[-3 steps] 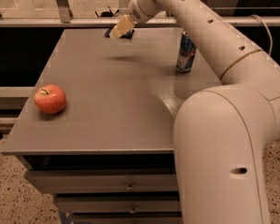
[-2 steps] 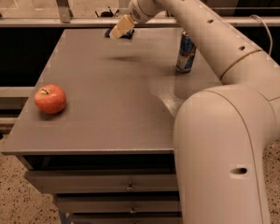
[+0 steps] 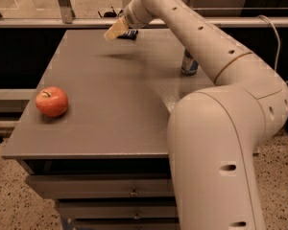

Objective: Pick rxbar blueberry

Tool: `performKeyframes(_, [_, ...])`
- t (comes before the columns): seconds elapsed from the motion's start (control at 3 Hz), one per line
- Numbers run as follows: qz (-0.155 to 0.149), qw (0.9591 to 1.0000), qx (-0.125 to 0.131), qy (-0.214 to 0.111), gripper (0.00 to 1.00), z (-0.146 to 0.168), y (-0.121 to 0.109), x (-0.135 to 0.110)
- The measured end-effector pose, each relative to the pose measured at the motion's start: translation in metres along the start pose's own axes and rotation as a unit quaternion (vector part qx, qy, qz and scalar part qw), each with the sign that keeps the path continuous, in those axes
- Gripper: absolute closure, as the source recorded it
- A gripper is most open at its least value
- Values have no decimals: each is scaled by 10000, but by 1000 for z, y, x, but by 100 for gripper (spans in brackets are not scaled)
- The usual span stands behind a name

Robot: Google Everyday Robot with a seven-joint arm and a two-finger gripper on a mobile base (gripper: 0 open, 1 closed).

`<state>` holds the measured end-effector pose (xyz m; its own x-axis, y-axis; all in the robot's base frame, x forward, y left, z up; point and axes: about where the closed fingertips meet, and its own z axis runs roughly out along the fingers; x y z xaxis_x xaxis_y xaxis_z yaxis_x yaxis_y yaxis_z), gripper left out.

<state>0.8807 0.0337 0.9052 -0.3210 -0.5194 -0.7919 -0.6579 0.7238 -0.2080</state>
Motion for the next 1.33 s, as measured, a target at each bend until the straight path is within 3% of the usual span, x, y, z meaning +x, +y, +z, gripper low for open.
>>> performKeyframes(0.33, [411,9984,370,83,0,25,-13,11])
performKeyframes(0.67, [564,9965,594,148,0,36,-25,25])
performKeyframes(1.33, [764,9940,768,156,0,53,-41,36])
